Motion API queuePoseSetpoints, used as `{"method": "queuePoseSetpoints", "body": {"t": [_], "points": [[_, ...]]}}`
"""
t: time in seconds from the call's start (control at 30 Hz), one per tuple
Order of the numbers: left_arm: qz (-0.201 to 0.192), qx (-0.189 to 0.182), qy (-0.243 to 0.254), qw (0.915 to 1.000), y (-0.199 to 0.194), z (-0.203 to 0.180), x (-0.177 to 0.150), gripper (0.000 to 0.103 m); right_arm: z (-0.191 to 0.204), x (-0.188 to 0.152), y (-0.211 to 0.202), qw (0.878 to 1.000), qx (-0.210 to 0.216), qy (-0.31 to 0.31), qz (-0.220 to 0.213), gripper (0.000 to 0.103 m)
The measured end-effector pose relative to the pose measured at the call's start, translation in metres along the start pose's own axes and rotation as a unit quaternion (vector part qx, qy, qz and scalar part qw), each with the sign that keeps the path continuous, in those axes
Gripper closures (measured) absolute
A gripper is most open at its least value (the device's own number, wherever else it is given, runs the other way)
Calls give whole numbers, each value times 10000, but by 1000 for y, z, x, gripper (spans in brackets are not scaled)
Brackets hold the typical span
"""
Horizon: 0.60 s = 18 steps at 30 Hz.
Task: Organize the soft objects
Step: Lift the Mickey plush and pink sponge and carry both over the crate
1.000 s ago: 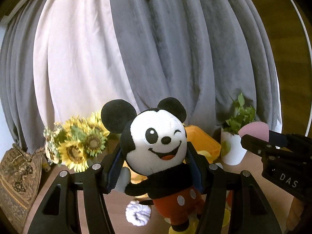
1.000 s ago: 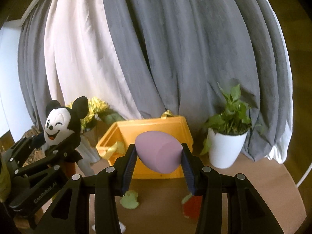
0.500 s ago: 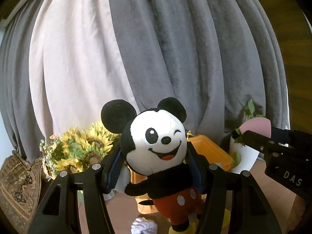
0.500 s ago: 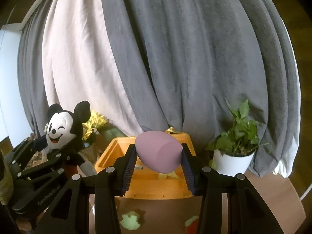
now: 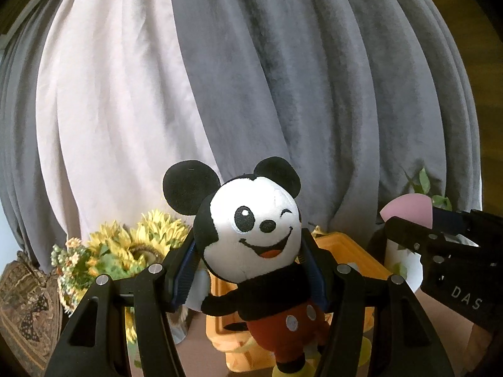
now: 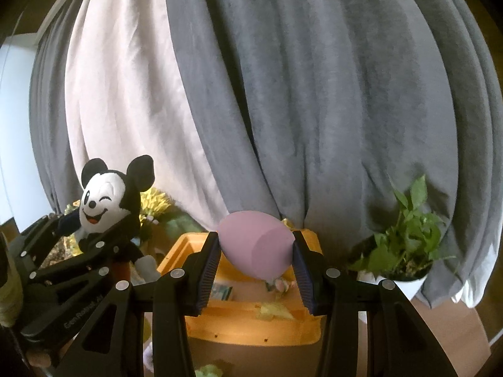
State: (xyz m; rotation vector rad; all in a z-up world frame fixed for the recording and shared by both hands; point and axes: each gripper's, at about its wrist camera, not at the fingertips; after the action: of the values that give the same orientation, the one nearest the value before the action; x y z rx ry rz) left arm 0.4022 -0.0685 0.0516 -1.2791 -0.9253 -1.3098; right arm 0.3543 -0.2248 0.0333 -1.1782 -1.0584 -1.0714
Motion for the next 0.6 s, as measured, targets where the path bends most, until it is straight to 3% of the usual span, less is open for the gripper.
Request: {"method": "queuePoseSetpoints", "body": {"t": [0.6], "points": [[367,-189,68,9991,98,-6,-19,43,-19,-11,88,9985,-116,58,538,57]]}}
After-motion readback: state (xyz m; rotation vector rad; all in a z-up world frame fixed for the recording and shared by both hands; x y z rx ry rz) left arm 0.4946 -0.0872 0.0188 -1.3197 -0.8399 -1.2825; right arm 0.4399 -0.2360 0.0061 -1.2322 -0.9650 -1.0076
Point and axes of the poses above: each gripper's, at about its wrist camera, not at the fingertips, and y roughly the way its jaws point, z to its left, x to its top, and after that the axes turned 9 degrees about -z, right-handed
